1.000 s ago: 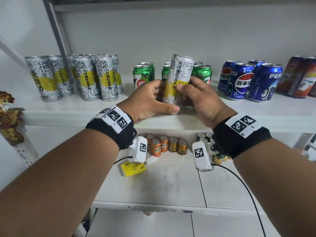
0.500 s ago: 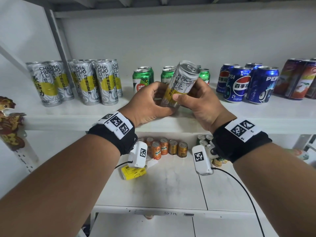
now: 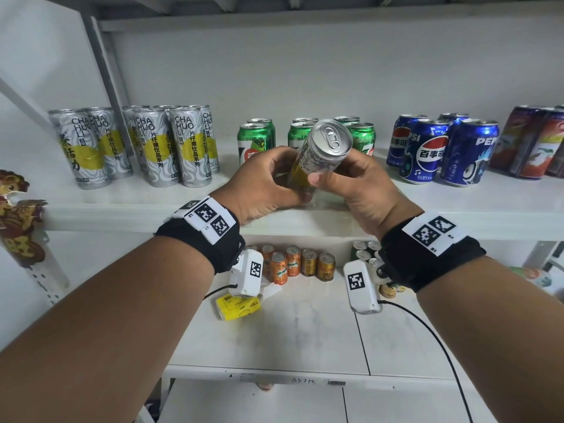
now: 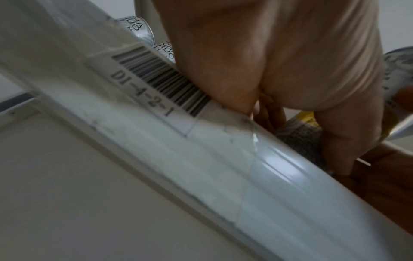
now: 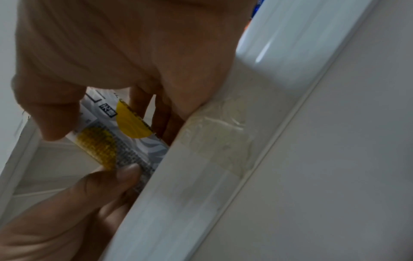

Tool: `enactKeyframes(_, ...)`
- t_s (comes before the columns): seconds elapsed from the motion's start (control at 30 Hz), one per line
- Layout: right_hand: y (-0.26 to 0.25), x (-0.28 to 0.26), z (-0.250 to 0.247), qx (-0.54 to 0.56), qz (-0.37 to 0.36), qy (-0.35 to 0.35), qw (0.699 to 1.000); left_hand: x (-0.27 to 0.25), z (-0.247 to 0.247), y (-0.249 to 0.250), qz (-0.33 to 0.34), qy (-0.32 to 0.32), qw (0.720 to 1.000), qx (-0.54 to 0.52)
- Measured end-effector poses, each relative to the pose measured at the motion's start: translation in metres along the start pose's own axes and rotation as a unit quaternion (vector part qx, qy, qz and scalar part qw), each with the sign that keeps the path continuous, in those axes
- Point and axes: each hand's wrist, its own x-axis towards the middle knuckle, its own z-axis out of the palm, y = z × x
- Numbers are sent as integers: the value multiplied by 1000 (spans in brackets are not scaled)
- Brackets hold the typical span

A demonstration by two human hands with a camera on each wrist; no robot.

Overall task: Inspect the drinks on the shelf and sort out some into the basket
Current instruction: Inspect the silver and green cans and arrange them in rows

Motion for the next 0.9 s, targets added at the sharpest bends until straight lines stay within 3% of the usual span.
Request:
enactKeyframes(0.27, -7, 1, 5, -22, 63, 41, 997, -2, -1, 0, -4, -14, 1000, -25)
enactKeyframes(0.47, -6, 4, 3, -18, 58, 44, 997, -2, 4, 1, -41, -38, 991, -124)
enactKeyframes(0.9, -12, 5, 14, -52, 101, 85, 990, 3, 0, 0, -52, -56, 985, -153)
